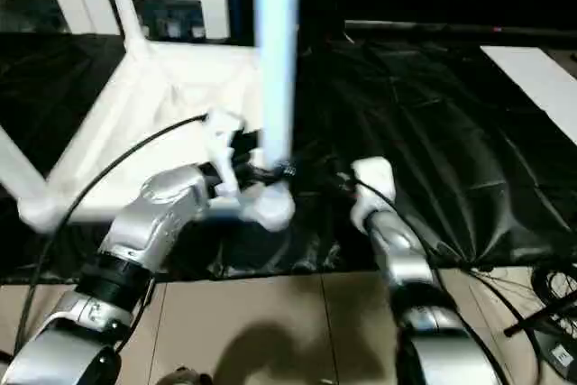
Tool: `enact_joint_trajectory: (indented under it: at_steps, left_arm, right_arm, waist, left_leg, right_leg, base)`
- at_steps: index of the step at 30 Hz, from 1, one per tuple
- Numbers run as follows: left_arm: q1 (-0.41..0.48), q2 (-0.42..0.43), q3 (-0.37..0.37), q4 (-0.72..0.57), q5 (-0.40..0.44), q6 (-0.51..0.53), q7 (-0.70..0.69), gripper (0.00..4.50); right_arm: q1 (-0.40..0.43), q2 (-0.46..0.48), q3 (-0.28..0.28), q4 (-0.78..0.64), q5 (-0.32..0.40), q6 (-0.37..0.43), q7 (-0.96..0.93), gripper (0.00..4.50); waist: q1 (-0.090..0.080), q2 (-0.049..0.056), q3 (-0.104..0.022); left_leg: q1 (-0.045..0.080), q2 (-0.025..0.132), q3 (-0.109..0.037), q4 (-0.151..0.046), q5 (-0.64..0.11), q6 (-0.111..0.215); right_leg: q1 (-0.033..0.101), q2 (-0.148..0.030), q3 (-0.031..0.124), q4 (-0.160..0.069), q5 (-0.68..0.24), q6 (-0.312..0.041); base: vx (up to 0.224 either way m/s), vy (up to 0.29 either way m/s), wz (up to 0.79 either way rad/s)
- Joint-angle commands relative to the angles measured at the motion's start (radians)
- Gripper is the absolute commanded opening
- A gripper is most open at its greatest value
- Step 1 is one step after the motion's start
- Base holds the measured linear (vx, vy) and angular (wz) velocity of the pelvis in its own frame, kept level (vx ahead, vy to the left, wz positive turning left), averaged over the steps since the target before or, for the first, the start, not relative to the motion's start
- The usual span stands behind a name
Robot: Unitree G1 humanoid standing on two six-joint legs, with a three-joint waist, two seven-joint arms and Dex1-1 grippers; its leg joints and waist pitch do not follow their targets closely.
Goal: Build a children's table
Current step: Rotate table base
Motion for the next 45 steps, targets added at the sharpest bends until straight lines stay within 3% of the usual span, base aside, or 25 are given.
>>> enact_joint_trajectory:
  at_steps: [1, 7, 9, 10, 11, 12, 14, 15, 16, 17, 19, 24, 26, 27, 29, 32, 36, 37, 38, 39, 40, 41, 42, 43, 45]
  left_arm:
    - [0.034, -0.005, -0.008, -0.002, -0.005, -0.023, -0.019, 4.45]
    - [0.159, 0.005, 0.033, -0.110, -0.044, -0.048, -0.025, 4.45]
    - [0.257, 0.026, 0.072, -0.235, -0.077, -0.043, -0.018, 4.45]
    - [0.283, 0.031, 0.080, -0.268, -0.084, -0.043, -0.016, 4.45]
    - [0.321, 0.037, 0.092, -0.313, -0.091, -0.045, -0.011, 4.45]
    - [0.366, 0.041, 0.109, -0.365, -0.098, -0.059, 0.001, 4.45]
    - [0.400, 0.039, 0.128, -0.402, -0.102, -0.078, 0.020, 4.45]
    - [0.433, 0.040, 0.158, -0.441, -0.083, -0.059, 0.089, 4.45]
    - [0.433, 0.040, 0.158, -0.441, -0.083, -0.059, 0.089, 4.45]
    - [0.459, 0.035, 0.196, -0.473, -0.029, -0.077, 0.182, 4.45]
    - [0.473, 0.028, 0.213, -0.494, -0.005, -0.080, 0.226, 4.45]
    - [0.518, 0.011, 0.228, -0.579, 0.111, -0.060, 0.377, 4.45]
    - [0.514, 0.013, 0.222, -0.572, 0.147, -0.070, 0.412, 4.45]
    - [0.510, 0.011, 0.214, -0.570, 0.148, -0.074, 0.420, 4.45]
    - [0.492, 0.011, 0.193, -0.553, 0.151, -0.077, 0.412, 4.45]
    - [0.479, 0.008, 0.172, -0.546, 0.156, -0.072, 0.400, 4.45]
    - [0.472, -0.001, 0.157, -0.547, 0.181, -0.067, 0.415, 4.45]
    - [0.472, -0.006, 0.150, -0.551, 0.186, -0.064, 0.420, 4.45]
    - [0.472, -0.007, 0.148, -0.552, 0.185, -0.062, 0.420, 4.45]
    - [0.474, -0.007, 0.139, -0.555, 0.185, -0.055, 0.421, 4.45]
    - [0.475, -0.005, 0.136, -0.555, 0.184, -0.057, 0.420, 4.45]
    - [0.476, -0.003, 0.134, -0.554, 0.184, -0.060, 0.420, 4.45]
    - [0.483, -0.005, 0.134, -0.554, 0.183, -0.061, 0.424, 4.45]
    - [0.486, -0.009, 0.136, -0.555, 0.179, -0.060, 0.426, 4.45]
    - [0.488, -0.017, 0.134, -0.557, 0.180, -0.052, 0.427, 4.45]
  right_arm:
    - [0.022, -0.009, -0.011, -0.053, 0.013, -0.007, 0.017, 3.81]
    - [0.124, -0.014, -0.013, -0.229, 0.044, 0.014, 0.058, 3.81]
    - [0.207, -0.021, 0.007, -0.392, 0.072, 0.059, 0.097, 3.81]
    - [0.227, -0.024, 0.013, -0.432, 0.079, 0.071, 0.107, 3.81]
    - [0.256, -0.028, 0.019, -0.486, 0.088, 0.088, 0.121, 3.81]
    - [0.292, -0.031, 0.023, -0.551, 0.100, 0.114, 0.133, 3.81]
    - [0.320, -0.030, 0.020, -0.604, 0.114, 0.138, 0.134, 3.81]
    - [0.352, -0.026, 0.014, -0.673, 0.141, 0.174, 0.130, 3.81]
    - [0.352, -0.026, 0.014, -0.673, 0.141, 0.174, 0.130, 3.81]
    - [0.384, -0.027, 0.018, -0.735, 0.119, 0.179, 0.100, 3.81]
    - [0.402, -0.023, 0.021, -0.771, 0.109, 0.188, 0.082, 3.81]
    - [0.502, 0.012, 0.055, -0.995, 0.093, 0.323, 0.013, 3.81]
    - [0.531, 0.019, 0.075, -1.040, 0.086, 0.334, 0.013, 3.81]
    - [0.545, 0.026, 0.081, -1.058, 0.094, 0.341, 0.009, 3.81]
    - [0.551, 0.042, 0.075, -1.061, 0.118, 0.339, 0.002, 3.81]
    - [0.546, 0.042, 0.063, -1.061, 0.132, 0.353, -0.001, 3.81]
    - [0.541, 0.019, 0.055, -1.073, 0.119, 0.375, 0.003, 3.81]
    - [0.546, 0.000, 0.057, -1.089, 0.105, 0.391, 0.004, 3.81]
    - [0.547, -0.003, 0.058, -1.091, 0.101, 0.392, 0.004, 3.81]
    - [0.554, -0.016, 0.057, -1.097, 0.087, 0.396, 0.003, 3.81]
    - [0.556, -0.016, 0.052, -1.100, 0.086, 0.395, -0.003, 3.81]
    - [0.558, -0.014, 0.047, -1.101, 0.088, 0.393, -0.009, 3.81]
    - [0.566, -0.011, 0.032, -1.111, 0.102, 0.406, -0.018, 3.81]
    - [0.571, -0.013, 0.030, -1.113, 0.101, 0.407, -0.019, 3.81]
    - [0.584, -0.017, 0.026, -1.118, 0.098, 0.401, -0.024, 3.81]
  waist:
    - [0.012, 0.005, -0.076]
    - [0.021, 0.012, -0.075]
    - [0.021, 0.002, -0.075]
    - [0.023, 0.005, -0.075]
    - [0.020, -0.005, -0.072]
    - [0.022, 0.000, -0.071]
    - [0.019, 0.002, -0.062]
    - [0.021, -0.003, -0.052]
    - [0.021, -0.003, -0.052]
    - [0.014, 0.000, -0.042]
    - [0.013, -0.002, -0.040]
    - [0.008, -0.014, -0.033]
    - [0.009, -0.021, -0.036]
    - [0.010, -0.018, -0.036]
    - [0.008, -0.020, -0.041]
    - [0.009, -0.019, -0.045]
    - [0.007, -0.023, -0.044]
    - [0.010, -0.021, -0.029]
    - [0.011, -0.011, -0.031]
    - [0.012, -0.015, -0.030]
    - [0.014, -0.011, -0.027]
    - [0.011, -0.007, -0.023]
    - [-0.003, 0.014, -0.035]
    - [-0.013, 0.006, -0.019]
    - [-0.014, 0.004, -0.023]
  left_leg:
    - [0.013, 0.043, -0.018, -0.074, -0.273, 0.020]
    - [0.017, 0.051, -0.018, -0.078, -0.279, 0.036]
    - [0.014, 0.054, -0.018, -0.079, -0.279, 0.042]
    - [0.013, 0.055, -0.018, -0.079, -0.266, 0.051]
    - [0.012, 0.053, -0.016, -0.079, -0.261, 0.060]
    - [0.013, 0.054, -0.017, -0.080, -0.266, 0.060]
    - [0.014, 0.054, -0.015, -0.087, -0.326, 0.050]
    - [0.019, 0.054, -0.017, -0.092, -0.392, 0.026]
    - [0.019, 0.054, -0.017, -0.092, -0.392, 0.026]
    - [0.020, 0.054, -0.022, -0.098, -0.448, -0.003]
    - [0.025, 0.050, -0.024, -0.099, -0.477, -0.020]
    - [0.020, 0.045, -0.033, -0.103, -0.499, -0.033]
    - [0.019, 0.046, -0.033, -0.103, -0.481, -0.032]
    - [0.020, 0.047, -0.033, -0.103, -0.477, -0.031]
    - [0.014, 0.049, -0.035, -0.108, -0.448, -0.030]
    - [0.019, 0.050, -0.031, -0.106, -0.434, -0.030]
    - [0.040, 0.047, -0.030, -0.109, -0.539, -0.023]
    - [-0.001, 0.032, -0.048, -0.122, -0.554, 0.014]
    - [0.009, 0.031, -0.048, -0.123, -0.576, 0.025]
    - [-0.013, 0.011, -0.060, -0.116, -0.537, 0.074]
    - [-0.015, 0.004, -0.062, -0.102, -0.445, 0.105]
    - [-0.017, 0.003, -0.063, -0.100, -0.418, 0.115]
    - [0.061, 0.039, -0.049, -0.099, -0.427, 0.078]
    - [0.066, 0.051, -0.057, -0.113, -0.524, 0.028]
    - [0.090, 0.063, -0.055, -0.125, -0.574, 0.013]
  right_leg:
    - [0.046, -0.055, 0.032, -0.079, -0.161, -0.220]
    - [0.046, -0.053, 0.031, -0.076, -0.099, -0.242]
    - [0.048, -0.056, 0.032, -0.076, -0.092, -0.234]
    - [0.049, -0.055, 0.032, -0.074, -0.075, -0.230]
    - [0.047, -0.052, 0.032, -0.078, -0.077, -0.224]
    - [0.048, -0.053, 0.033, -0.077, -0.089, -0.221]
    - [0.039, -0.053, 0.034, -0.091, -0.203, -0.195]
    - [0.032, -0.054, 0.037, -0.103, -0.339, -0.154]
    - [0.032, -0.054, 0.037, -0.103, -0.339, -0.154]
    - [0.022, -0.050, 0.036, -0.116, -0.423, -0.114]
    - [0.014, -0.053, 0.037, -0.125, -0.498, -0.077]
    - [0.009, -0.052, 0.035, -0.137, -0.589, -0.010]
    - [0.009, -0.054, 0.037, -0.137, -0.575, 0.001]
    - [0.008, -0.054, 0.038, -0.137, -0.565, 0.001]
    - [0.014, -0.053, 0.036, -0.129, -0.484, -0.015]
    - [0.013, -0.047, 0.038, -0.122, -0.385, -0.038]
    - [0.027, -0.047, 0.034, -0.129, -0.467, -0.022]
    - [0.058, -0.061, 0.011, -0.133, -0.520, -0.006]
    - [0.061, -0.063, 0.002, -0.145, -0.581, 0.006]
    - [0.096, -0.087, -0.029, -0.162, -0.660, 0.027]
    - [0.119, -0.108, -0.042, -0.186, -0.680, 0.008]
    - [0.126, -0.110, -0.053, -0.194, -0.682, -0.005]
    - [0.088, -0.076, -0.040, -0.196, -0.647, -0.036]
    - [0.087, -0.048, -0.045, -0.181, -0.594, -0.073]
    - [0.079, -0.036, -0.029, -0.156, -0.422, -0.116]
  base:
    - [0.000, 0.000, 0.00]
    - [0.000, 0.000, 0.00]
    - [0.000, 0.000, 0.00]
    - [0.000, 0.000, 0.00]
    - [0.000, 0.000, 0.00]
    - [0.000, 0.000, 0.00]
    - [0.000, 0.000, 0.00]
    - [0.000, 0.000, 0.00]
    - [0.000, 0.000, 0.00]
    - [0.000, 0.000, 0.00]
    - [0.000, 0.000, 0.00]
    - [0.000, 0.000, 0.00]
    - [0.000, 0.000, 0.00]
    - [0.000, 0.000, 0.00]
    - [0.000, 0.000, 0.00]
    - [0.000, 0.000, 0.00]
    - [0.000, 0.000, 0.00]
    - [0.000, 0.000, 0.00]
    - [0.034, -0.011, 0.21]
    - [0.034, -0.011, 0.21]
    - [0.054, -0.012, 0.47]
    - [0.088, -0.016, 0.54]
    - [0.088, -0.016, 0.54]
    - [0.095, -0.014, 0.31]
    - [0.096, 0.000, 0.12]
